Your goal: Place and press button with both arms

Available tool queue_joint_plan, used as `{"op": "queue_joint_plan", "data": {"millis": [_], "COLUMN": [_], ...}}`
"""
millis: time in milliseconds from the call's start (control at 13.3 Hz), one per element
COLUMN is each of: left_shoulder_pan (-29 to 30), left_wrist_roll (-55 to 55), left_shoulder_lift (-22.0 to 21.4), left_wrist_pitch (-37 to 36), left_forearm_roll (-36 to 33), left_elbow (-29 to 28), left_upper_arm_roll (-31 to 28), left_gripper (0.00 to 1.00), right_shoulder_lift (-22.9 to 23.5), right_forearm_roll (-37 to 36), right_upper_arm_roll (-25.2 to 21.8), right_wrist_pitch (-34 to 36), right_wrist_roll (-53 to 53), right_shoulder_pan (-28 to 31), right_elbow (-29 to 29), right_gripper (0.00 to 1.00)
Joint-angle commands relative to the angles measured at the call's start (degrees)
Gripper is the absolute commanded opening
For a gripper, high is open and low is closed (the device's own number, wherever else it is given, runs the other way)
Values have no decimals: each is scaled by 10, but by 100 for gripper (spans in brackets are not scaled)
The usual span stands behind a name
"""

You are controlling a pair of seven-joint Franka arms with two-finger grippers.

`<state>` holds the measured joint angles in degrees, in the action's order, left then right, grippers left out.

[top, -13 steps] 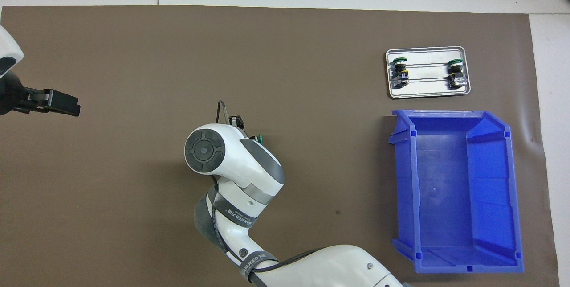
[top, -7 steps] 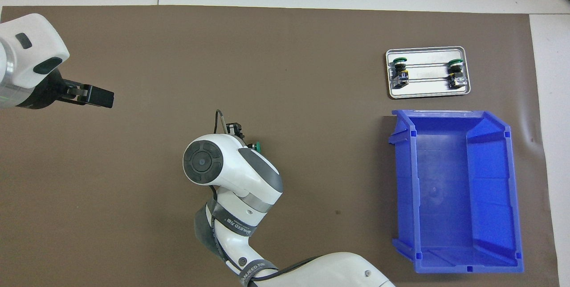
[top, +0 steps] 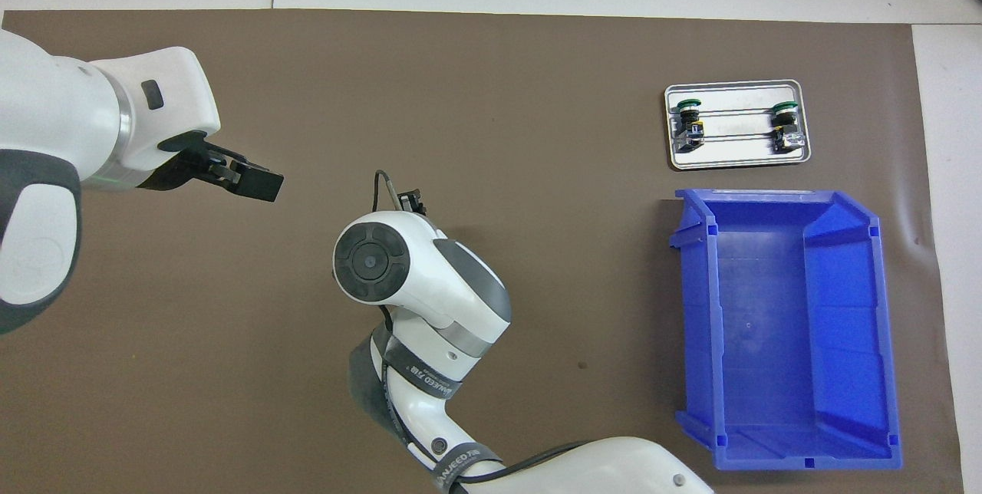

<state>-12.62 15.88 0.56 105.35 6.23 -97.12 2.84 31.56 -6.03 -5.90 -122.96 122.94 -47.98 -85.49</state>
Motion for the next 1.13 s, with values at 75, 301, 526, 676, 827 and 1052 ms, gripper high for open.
{"op": "queue_joint_plan", "data": {"millis": [75, 301, 526, 676, 827, 1052], "left_shoulder_pan": [-13, -62, -108, -137, -165, -170], "left_wrist_roll": [138, 217, 272, 302, 311, 358], "left_shoulder_lift": [3, 41, 84, 106, 141, 151], "left_wrist_pitch": [36, 80, 151, 180, 212, 210], "left_forearm_roll": [20, 20, 20, 20, 19, 18], "left_elbow": [-31, -45, -47, -49, -52, -67], "left_upper_arm_roll": [-8, -8, -8, -9, -9, -9], "left_gripper": [100, 100, 100, 100, 100, 100], "right_shoulder_lift": [-156, -211, -267, -287, -301, -323], "right_forearm_roll": [2, 2, 3, 7, 44, 48], "right_upper_arm_roll": [4, 3, 4, 4, 4, 4], "right_wrist_pitch": [27, 96, 133, 147, 147, 184], "right_wrist_roll": [-193, -412, -606, -744, -820, -930], "right_shoulder_pan": [67, 126, 219, 271, 326, 380], "right_elbow": [-128, -144, -145, -144, -144, -143], "right_gripper": [99, 99, 99, 99, 99, 100]}}
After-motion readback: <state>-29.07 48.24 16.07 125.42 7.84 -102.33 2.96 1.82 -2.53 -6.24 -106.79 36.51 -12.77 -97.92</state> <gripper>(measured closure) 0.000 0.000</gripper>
